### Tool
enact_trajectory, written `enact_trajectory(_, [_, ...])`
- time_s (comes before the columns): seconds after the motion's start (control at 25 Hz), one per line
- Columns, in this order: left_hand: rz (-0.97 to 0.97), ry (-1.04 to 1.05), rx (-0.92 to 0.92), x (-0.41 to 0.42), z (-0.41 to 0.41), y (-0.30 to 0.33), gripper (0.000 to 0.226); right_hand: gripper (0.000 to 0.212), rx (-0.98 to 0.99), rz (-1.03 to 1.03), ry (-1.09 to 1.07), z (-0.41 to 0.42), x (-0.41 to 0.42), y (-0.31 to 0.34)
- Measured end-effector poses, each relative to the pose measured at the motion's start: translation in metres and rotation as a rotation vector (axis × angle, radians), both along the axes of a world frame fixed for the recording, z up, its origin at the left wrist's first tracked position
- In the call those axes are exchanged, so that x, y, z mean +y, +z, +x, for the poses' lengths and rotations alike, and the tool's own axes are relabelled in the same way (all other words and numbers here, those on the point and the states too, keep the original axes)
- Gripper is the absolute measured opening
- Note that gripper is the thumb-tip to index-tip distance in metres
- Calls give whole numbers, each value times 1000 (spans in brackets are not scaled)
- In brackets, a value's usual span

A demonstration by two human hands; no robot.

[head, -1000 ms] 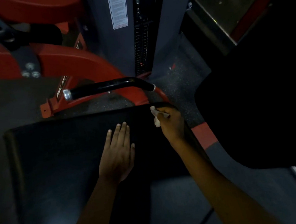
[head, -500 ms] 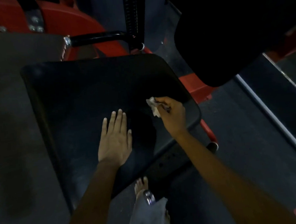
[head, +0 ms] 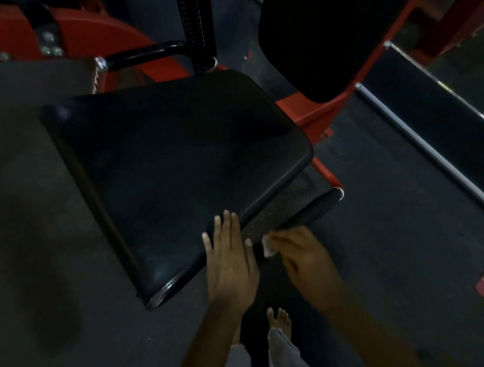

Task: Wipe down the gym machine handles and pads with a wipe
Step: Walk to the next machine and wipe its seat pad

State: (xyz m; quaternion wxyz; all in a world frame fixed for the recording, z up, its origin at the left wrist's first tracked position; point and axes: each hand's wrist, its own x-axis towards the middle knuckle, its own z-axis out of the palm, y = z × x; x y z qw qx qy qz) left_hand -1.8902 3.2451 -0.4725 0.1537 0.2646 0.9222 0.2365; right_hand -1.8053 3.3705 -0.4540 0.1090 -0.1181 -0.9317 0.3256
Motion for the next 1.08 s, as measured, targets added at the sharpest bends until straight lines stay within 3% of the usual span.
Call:
enact_trajectory(0.12, [-14,-73,90,-13,34,-13,58,34,-129,-79,6,26,-21,-11])
enact_trajectory(0.24, [-8,-122,137,-26,41,-18,81,37,-139,-54,59,22,-27,-21])
enact_trajectory(0.44, [-101,-152,213,-26,33,-11,47,35,-73,130,228,17,14,-15])
enact_trajectory(0.52, [-153,-143,199,-23,35,-8,50,35,-87,296,170,19,56,-21])
enact_trajectory(0.64, [-220,-184,242,-14,36,-10,52,26,-265,221,-71,18,100,-28])
enact_trajectory(0.76, [-268,-180,251,-6,37,-13,52,27,-206,156,-97,12,87,-24])
enact_trajectory(0.84, [-274,-174,270,-8,37,-18,52,24,-131,96,30,5,48,-13])
enact_trajectory(0.96, [-284,-187,318,-15,35,-22,54,49,-124,161,427,1,-7,-9])
enact_trajectory(1.04, [-286,-192,309,-16,34,-22,52,58,-129,243,470,1,1,-13])
enact_trajectory(1.08, [-289,-187,303,-15,34,-22,51,52,-128,206,430,0,12,-13])
